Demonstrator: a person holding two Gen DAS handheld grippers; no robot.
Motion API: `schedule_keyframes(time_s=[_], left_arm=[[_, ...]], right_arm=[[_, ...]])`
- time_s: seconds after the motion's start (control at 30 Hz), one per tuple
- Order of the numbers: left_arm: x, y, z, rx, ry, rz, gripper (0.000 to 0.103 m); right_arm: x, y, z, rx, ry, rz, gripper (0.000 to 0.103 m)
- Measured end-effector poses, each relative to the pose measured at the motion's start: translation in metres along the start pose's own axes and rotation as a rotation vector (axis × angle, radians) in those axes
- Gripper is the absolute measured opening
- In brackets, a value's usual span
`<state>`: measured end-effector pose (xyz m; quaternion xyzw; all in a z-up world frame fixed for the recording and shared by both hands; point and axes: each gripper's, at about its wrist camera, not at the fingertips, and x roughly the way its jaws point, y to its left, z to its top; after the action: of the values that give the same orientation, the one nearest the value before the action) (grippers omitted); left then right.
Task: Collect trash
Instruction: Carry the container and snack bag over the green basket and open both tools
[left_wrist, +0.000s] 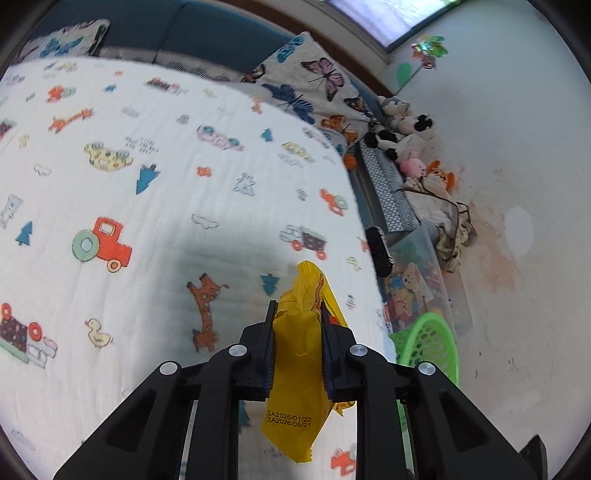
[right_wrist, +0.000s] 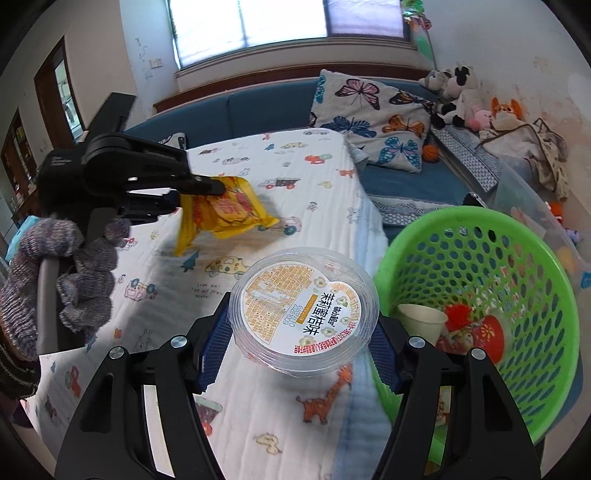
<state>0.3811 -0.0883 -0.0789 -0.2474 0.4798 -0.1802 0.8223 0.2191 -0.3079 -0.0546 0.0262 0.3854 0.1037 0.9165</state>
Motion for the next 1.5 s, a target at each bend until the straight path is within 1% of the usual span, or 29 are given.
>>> schedule_keyframes(time_s=[0.17,0.3,0.5,0.67,0.77,0.9,1.03,1.07,1.13,1.23,1.5], left_arm=[[-0.022,-0.019,-0.01,0.07,-0.02,-0.021,0.019],[-0.035,-0.033,-0.016,0.104,-0.026,-0.047,0.019],[-0.05,-0.069,-0.034,0.195,-0.03,-0.084,0.019],[-0.054,-0.107,-0.052,0.311,-0.038,-0.092,0.019],[-0.052,-0.124,-0.06,0.35,-0.032,-0.102,0.019],[-0.046,-0.142,-0.069,0.395,-0.028,-0.096,0.019],[-0.039,-0.157,-0.077,0.428,-0.021,-0.089,0.019],[-0.037,-0.16,-0.079,0.435,-0.021,-0.087,0.019],[-0.034,-0.166,-0.082,0.453,-0.018,-0.082,0.019],[-0.027,-0.175,-0.087,0.48,-0.014,-0.077,0.019],[-0.004,-0.195,-0.104,0.523,0.019,-0.064,0.019]], right_arm=[[-0.012,-0.014,-0.007,0.022,-0.008,-0.03,0.067],[-0.023,-0.03,-0.012,0.05,-0.013,-0.059,0.067],[-0.04,-0.064,-0.02,0.106,-0.013,-0.12,0.067],[-0.053,-0.095,-0.027,0.146,-0.009,-0.174,0.067],[-0.057,-0.111,-0.031,0.17,-0.004,-0.206,0.067],[-0.061,-0.13,-0.036,0.201,-0.003,-0.238,0.067],[-0.061,-0.143,-0.041,0.23,-0.002,-0.252,0.067],[-0.061,-0.146,-0.042,0.238,0.0,-0.252,0.069],[-0.062,-0.151,-0.044,0.251,-0.003,-0.257,0.073],[-0.064,-0.154,-0.047,0.259,-0.009,-0.259,0.076],[-0.079,-0.159,-0.053,0.265,-0.037,-0.255,0.076]])
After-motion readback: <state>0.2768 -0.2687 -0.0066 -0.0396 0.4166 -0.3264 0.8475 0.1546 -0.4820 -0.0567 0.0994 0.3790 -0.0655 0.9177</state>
